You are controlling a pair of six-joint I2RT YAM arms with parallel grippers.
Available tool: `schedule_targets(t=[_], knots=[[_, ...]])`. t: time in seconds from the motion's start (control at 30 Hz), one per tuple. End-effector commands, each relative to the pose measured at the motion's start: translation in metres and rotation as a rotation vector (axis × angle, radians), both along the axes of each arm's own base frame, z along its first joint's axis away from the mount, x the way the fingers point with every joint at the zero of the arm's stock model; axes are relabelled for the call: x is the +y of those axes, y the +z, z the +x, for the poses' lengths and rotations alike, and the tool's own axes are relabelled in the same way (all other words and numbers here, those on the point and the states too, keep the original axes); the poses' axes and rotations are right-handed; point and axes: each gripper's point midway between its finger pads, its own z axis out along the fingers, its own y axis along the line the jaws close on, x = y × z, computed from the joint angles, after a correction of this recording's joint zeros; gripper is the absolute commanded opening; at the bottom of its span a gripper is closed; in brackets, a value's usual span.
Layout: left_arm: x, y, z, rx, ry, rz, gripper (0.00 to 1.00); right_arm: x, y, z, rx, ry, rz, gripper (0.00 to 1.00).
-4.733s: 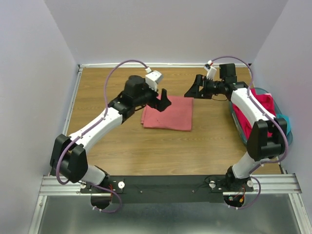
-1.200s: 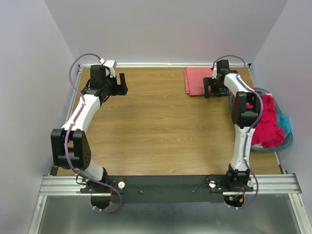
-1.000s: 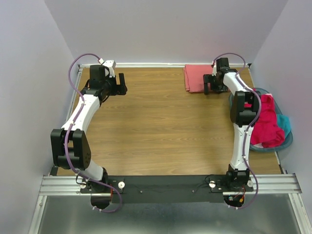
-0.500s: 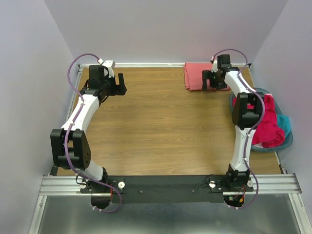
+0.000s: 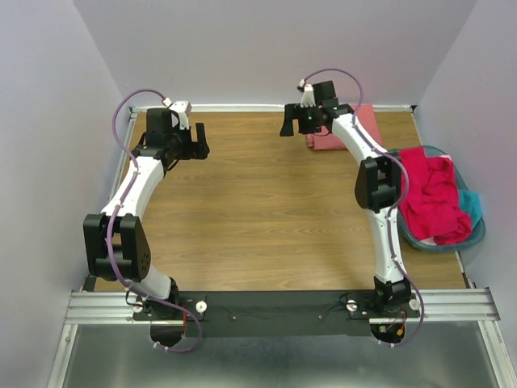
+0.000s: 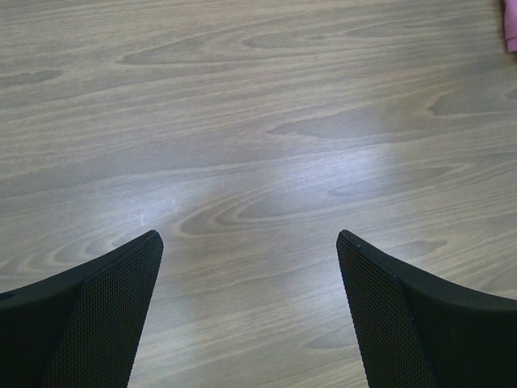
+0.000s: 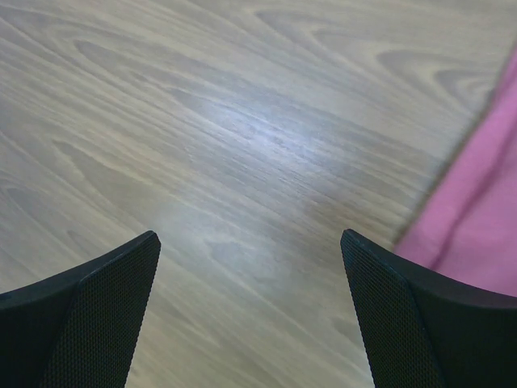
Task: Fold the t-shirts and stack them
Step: Put the neatly folded tshirt into the corner of the board with the right arm
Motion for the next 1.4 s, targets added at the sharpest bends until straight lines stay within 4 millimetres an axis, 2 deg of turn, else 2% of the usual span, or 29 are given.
schedule_targets(t=[0.0, 0.03, 0.1, 0.27, 0.3, 0.43, 0.47, 0.63, 0.7, 0.87, 1.03, 1.37], knots=[[0.009, 0.007, -0.007, -0.008, -0.007, 0.015, 0.96, 0.002, -0.036, 0.016, 0.054, -0.067, 0.028, 1.00], [0.013, 0.006, -0.008, -0.006, -0.001, 0.018, 0.96, 0.002, -0.036, 0.022, 0.036, -0.076, 0.026, 1.00], [0.016, 0.005, -0.009, -0.002, 0.002, 0.018, 0.96, 0.001, -0.051, 0.026, 0.041, -0.088, 0.013, 1.00], [0.016, -0.003, -0.011, 0.014, -0.001, 0.025, 0.96, -0.007, -0.070, 0.041, 0.012, -0.141, -0.025, 1.00], [0.027, -0.004, -0.010, 0.019, 0.024, 0.025, 0.96, -0.008, -0.071, 0.043, 0.005, -0.148, -0.028, 1.00], [0.033, -0.008, -0.011, 0.031, 0.036, 0.022, 0.96, -0.017, -0.087, 0.053, -0.010, -0.205, -0.063, 1.00], [0.034, -0.009, -0.011, 0.034, 0.038, 0.021, 0.96, -0.018, -0.097, 0.053, 0.000, -0.209, -0.071, 1.00], [0.041, -0.014, -0.013, 0.051, 0.051, 0.025, 0.96, -0.023, -0.116, 0.057, 0.007, -0.241, -0.094, 1.00], [0.043, -0.017, -0.013, 0.059, 0.055, 0.025, 0.96, -0.030, -0.121, 0.060, -0.002, -0.275, -0.127, 1.00], [0.044, -0.019, -0.011, 0.063, 0.055, 0.021, 0.96, -0.052, -0.123, 0.068, -0.032, -0.363, -0.206, 1.00], [0.044, -0.021, -0.011, 0.069, 0.053, 0.020, 0.96, -0.057, -0.123, 0.071, -0.049, -0.375, -0.232, 1.00], [0.045, -0.026, -0.013, 0.074, 0.051, 0.021, 0.96, -0.084, -0.126, 0.077, -0.058, -0.413, -0.275, 1.00]])
